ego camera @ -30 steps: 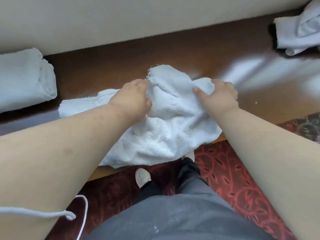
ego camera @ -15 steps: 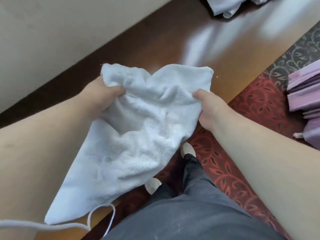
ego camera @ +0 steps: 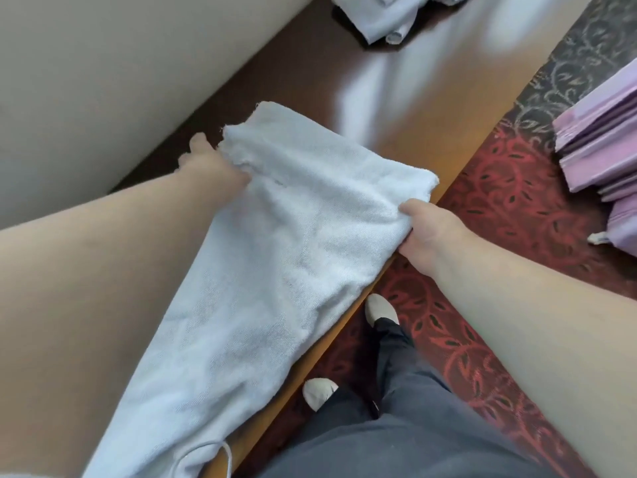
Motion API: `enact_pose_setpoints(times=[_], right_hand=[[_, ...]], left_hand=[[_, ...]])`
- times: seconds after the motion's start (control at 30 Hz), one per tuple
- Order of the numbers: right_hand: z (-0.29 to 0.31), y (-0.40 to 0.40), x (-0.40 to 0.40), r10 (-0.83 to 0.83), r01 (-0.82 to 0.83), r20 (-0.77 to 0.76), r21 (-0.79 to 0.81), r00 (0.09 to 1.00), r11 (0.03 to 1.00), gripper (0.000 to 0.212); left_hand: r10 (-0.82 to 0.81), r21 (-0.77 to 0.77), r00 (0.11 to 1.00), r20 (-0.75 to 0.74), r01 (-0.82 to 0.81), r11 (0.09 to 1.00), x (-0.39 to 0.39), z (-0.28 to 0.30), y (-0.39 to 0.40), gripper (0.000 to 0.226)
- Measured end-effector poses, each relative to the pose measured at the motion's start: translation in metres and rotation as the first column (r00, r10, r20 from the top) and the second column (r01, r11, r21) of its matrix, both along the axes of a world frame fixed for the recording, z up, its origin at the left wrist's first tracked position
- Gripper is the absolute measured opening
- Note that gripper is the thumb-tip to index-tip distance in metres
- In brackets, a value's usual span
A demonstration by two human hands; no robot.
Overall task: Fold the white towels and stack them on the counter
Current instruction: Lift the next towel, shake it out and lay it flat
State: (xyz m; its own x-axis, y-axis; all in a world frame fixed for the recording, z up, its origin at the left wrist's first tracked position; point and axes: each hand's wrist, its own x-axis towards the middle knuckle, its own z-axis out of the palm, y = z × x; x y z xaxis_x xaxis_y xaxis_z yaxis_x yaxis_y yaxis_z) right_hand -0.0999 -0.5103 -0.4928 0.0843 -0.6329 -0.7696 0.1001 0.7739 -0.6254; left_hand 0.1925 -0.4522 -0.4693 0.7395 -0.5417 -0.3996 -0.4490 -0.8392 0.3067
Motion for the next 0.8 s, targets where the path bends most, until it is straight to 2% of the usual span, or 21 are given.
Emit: enact_pose_setpoints(times=[0.07,0.13,0.2,0.27,0.33,0.4,0.47,0.57,0.67,0.73,0.8], right_hand=[[-0.003,-0.008,-0.002,0.001,-0.001,0.012,0.025,1.000,1.000,0.025],[-0.005,-0.017,-0.004,0.028,-0.029,0.022,0.047,0.999,0.998,0.028],[-0.009,-0.024,-0.007,0.058,-0.059,0.026,0.054,0.998,0.997,0.028],[-0.014,-0.029,-0.010,0.069,-0.069,0.010,0.048,0.998,0.996,0.023],[-0.020,-0.030,-0.013,0.098,-0.098,-0.010,0.039,0.995,0.994,0.019],[-0.024,-0.031,-0.016,0.144,-0.144,0.008,0.043,0.990,0.989,0.019],[-0.023,-0.034,-0.019,0.159,-0.162,0.065,0.048,0.985,0.986,0.024],[-0.017,-0.046,-0.024,0.186,-0.184,0.149,-0.024,0.971,0.983,0.036],[-0.011,-0.059,-0.032,0.224,-0.197,0.208,-0.143,0.952,0.970,0.046],[-0.009,-0.064,-0.037,0.222,-0.178,0.262,-0.182,0.939,0.967,0.053],[-0.011,-0.066,-0.040,0.224,-0.185,0.245,-0.172,0.943,0.968,0.056]], left_hand=[[-0.131,-0.006,0.976,0.172,0.134,0.991,-0.009,-0.005,-0.008,0.080],[-0.343,-0.062,0.890,0.300,0.377,0.924,-0.018,-0.006,-0.022,0.056],[-0.434,-0.040,0.846,0.310,0.468,0.883,-0.024,-0.007,-0.043,0.050],[-0.344,0.011,0.908,0.238,0.352,0.936,-0.024,-0.007,-0.066,0.051],[-0.191,0.139,0.968,0.161,0.170,0.976,-0.017,-0.009,-0.086,0.069],[-0.207,0.319,0.969,0.134,0.156,0.935,-0.007,-0.011,-0.099,0.089],[-0.288,0.429,0.952,0.108,0.217,0.877,0.001,-0.010,-0.109,0.095],[-0.221,0.404,0.971,-0.090,0.239,0.883,0.016,0.003,-0.120,0.075],[-0.158,0.311,0.945,-0.287,0.248,0.918,0.032,0.025,-0.131,0.048],[-0.176,0.255,0.917,-0.359,0.277,0.926,0.041,0.043,-0.140,0.029],[-0.245,0.171,0.902,-0.355,0.320,0.932,0.048,0.054,-0.146,0.018]])
